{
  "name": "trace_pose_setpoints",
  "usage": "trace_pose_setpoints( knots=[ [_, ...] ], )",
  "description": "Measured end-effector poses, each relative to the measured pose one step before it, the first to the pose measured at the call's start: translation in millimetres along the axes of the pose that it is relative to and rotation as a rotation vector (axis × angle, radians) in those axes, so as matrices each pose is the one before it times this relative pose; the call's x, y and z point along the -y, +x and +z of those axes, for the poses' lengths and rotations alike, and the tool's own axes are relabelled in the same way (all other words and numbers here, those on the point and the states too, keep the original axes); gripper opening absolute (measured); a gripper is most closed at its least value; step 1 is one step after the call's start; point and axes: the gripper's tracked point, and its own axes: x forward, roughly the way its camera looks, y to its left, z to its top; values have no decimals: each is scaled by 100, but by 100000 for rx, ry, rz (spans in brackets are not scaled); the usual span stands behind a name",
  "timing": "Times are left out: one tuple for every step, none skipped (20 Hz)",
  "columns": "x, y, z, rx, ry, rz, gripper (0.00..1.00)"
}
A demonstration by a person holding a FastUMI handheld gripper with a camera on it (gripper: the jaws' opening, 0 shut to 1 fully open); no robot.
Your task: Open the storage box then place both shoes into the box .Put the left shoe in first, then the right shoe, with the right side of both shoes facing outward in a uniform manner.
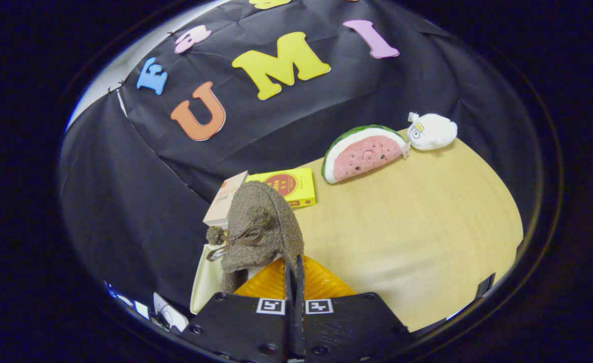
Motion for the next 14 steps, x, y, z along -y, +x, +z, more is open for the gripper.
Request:
trace_pose_setpoints(
  knots=[
    [-1587, 366, -241, -137, 135, 653, 0],
    [-1533, 220, -320, 162, -152, 175, 0],
    [-1434, 198, -451, 226, -958, -390, 0],
    [-1237, 312, -444, 335, -1379, -575, 0],
    [-1152, 260, -615, 342, -964, -752, 0],
    [-1039, 314, -532, 253, -448, -593, 0],
    [-971, 399, -524, 461, -123, -467, 0],
    [-950, 327, -523, 426, -90, -375, 0],
    [-872, 371, -609, 541, 81, -486, 0],
    [-818, 362, -633, 549, 200, -438, 0],
    [-921, 368, -683, 630, -207, -128, 0],
    [-712, 384, -688, 574, 148, -41, 0],
    [-452, 403, -727, 524, 868, -153, 0],
    [-281, 347, -605, 318, 1034, -235, 0]
  ],
)
